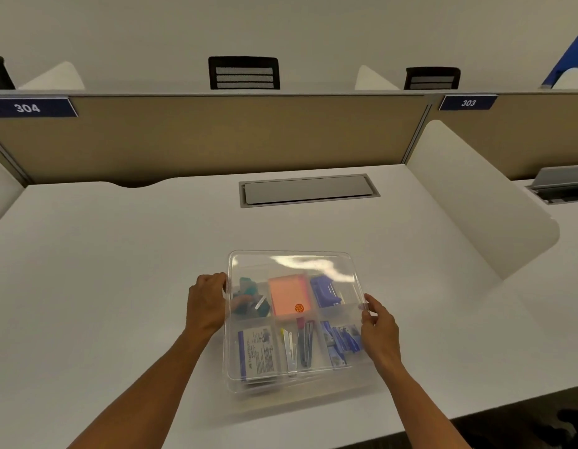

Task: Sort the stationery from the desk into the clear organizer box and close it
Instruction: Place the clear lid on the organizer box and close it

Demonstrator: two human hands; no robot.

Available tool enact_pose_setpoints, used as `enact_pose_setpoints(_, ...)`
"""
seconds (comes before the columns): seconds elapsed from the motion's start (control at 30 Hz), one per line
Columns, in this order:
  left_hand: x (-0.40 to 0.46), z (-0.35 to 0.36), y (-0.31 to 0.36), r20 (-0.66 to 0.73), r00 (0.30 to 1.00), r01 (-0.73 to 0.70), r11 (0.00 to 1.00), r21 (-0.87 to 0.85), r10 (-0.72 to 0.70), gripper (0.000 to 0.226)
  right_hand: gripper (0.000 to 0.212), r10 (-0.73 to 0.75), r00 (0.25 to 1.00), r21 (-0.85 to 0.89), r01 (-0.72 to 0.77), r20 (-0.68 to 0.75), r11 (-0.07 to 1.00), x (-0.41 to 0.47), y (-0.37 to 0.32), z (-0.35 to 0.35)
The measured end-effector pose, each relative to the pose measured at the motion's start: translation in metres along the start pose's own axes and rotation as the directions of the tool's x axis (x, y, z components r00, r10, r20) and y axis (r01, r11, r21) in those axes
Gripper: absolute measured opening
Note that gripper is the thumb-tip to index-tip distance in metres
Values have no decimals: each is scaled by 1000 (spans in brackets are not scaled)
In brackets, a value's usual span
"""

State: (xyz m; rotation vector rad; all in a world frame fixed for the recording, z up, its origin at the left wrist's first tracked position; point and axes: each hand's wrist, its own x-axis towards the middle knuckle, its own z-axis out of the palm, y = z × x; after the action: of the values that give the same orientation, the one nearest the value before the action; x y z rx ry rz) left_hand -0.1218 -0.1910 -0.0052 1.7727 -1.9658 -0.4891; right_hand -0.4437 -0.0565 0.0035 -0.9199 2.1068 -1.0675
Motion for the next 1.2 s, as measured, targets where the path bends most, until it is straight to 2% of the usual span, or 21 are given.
enact_pose_setpoints(0.1,2,7,-2,-61,997,50,997,62,-47,26,39,-8,1000,-11,8,0,1000,0,-1,-1)
enact_pose_setpoints(0.2,0,7,-3,-104,994,11,999,-52,-17,22,39,-8,1000,-9,8,1,1000,0,-1,-1)
enact_pose_setpoints(0.3,-3,2,-7,-16,999,-50,988,-147,48,34,39,-11,1000,-12,11,-5,1000,-1,-2,-1)
enact_pose_setpoints(0.43,-7,-10,-16,140,974,-175,984,-15,175,61,39,-26,1000,-20,26,-4,999,-2,-5,0)
enact_pose_setpoints(0.53,-9,-12,-24,168,936,-326,942,74,310,81,39,-32,999,-35,33,4,999,-2,-6,-1)
enact_pose_setpoints(0.6,-10,-10,-24,97,956,-280,959,35,275,74,40,-39,999,-49,40,15,998,-1,-8,-1)
enact_pose_setpoints(0.67,-17,-7,-17,-3,993,-114,982,-152,115,53,40,-53,998,-64,55,27,996,0,-8,-2)
enact_pose_setpoints(0.73,-27,-6,-9,-18,998,52,925,-377,-64,37,40,-67,997,-79,70,47,994,1,-9,-2)
enact_pose_setpoints(0.8,-38,-8,0,21,990,131,864,-487,-138,38,42,-75,995,-106,81,63,991,3,-9,-1)
enact_pose_setpoints(1.0,-51,-2,14,93,994,95,877,-472,-58,47,41,-114,989,-196,131,97,972,9,-2,4)
enact_pose_setpoints(1.2,-44,7,16,117,986,157,904,-397,-120,50,43,-120,988,-241,140,93,960,6,0,3)
